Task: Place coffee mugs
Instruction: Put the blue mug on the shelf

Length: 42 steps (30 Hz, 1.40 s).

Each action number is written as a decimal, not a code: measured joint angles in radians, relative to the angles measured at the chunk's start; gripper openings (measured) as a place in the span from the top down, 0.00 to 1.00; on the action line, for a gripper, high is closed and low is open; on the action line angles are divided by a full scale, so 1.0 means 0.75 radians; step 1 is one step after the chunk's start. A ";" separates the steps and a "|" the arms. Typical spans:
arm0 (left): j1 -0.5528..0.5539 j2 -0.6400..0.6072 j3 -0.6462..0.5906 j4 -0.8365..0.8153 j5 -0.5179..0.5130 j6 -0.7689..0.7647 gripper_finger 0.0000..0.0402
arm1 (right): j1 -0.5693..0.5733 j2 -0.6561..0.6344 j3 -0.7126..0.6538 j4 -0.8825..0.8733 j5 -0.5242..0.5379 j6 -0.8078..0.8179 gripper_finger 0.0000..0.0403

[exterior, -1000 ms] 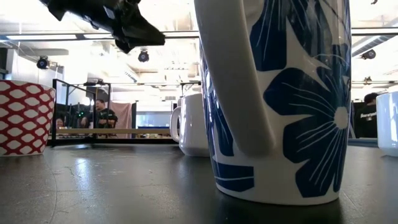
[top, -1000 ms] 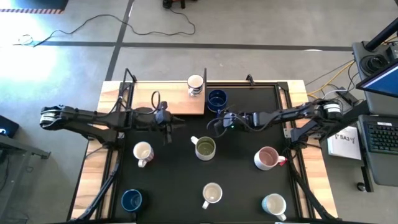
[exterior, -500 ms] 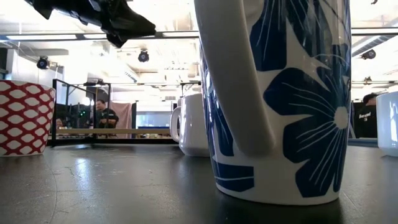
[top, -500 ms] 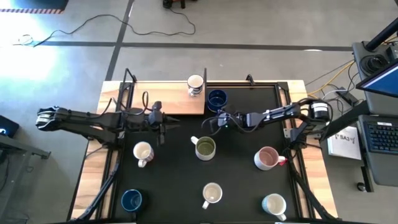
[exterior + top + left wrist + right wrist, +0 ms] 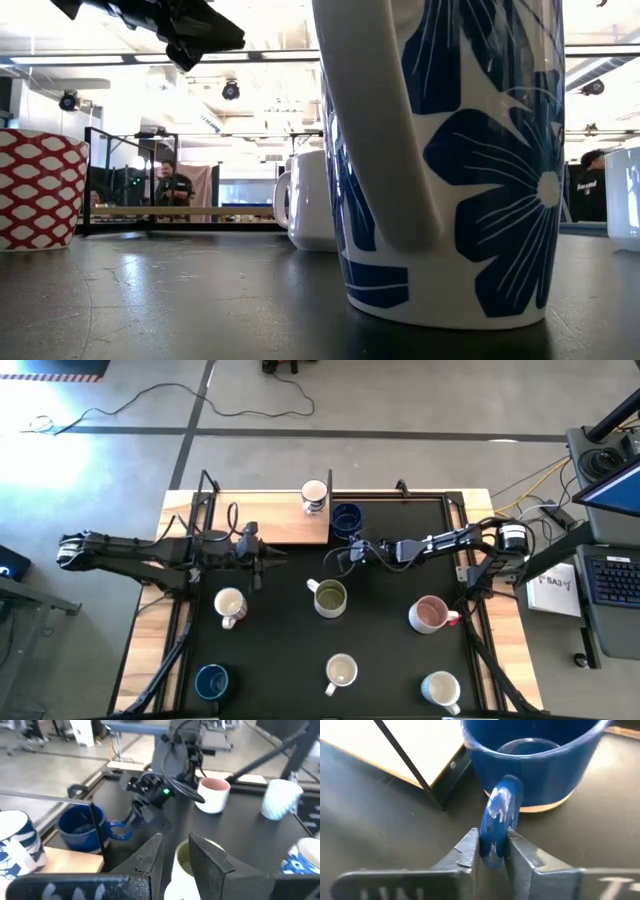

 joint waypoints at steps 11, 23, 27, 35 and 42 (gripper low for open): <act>-0.002 0.005 0.060 -0.043 0.036 0.015 0.81 | -0.002 -0.056 0.000 -0.145 -0.033 -0.019 0.89; -0.002 -0.002 0.060 -0.026 0.025 0.006 0.81 | 0.076 -0.343 -0.002 -0.375 -0.257 0.041 0.89; -0.002 -0.008 0.060 -0.010 0.025 0.006 0.81 | 0.112 -0.435 -0.002 -0.434 -0.326 0.092 0.89; -0.002 -0.014 0.061 0.032 0.024 0.005 0.81 | 0.202 -0.527 -0.002 -0.577 -0.324 0.172 0.89; -0.002 -0.035 0.061 0.038 0.024 0.005 0.81 | 0.278 -0.537 -0.002 -0.474 -0.390 0.169 0.89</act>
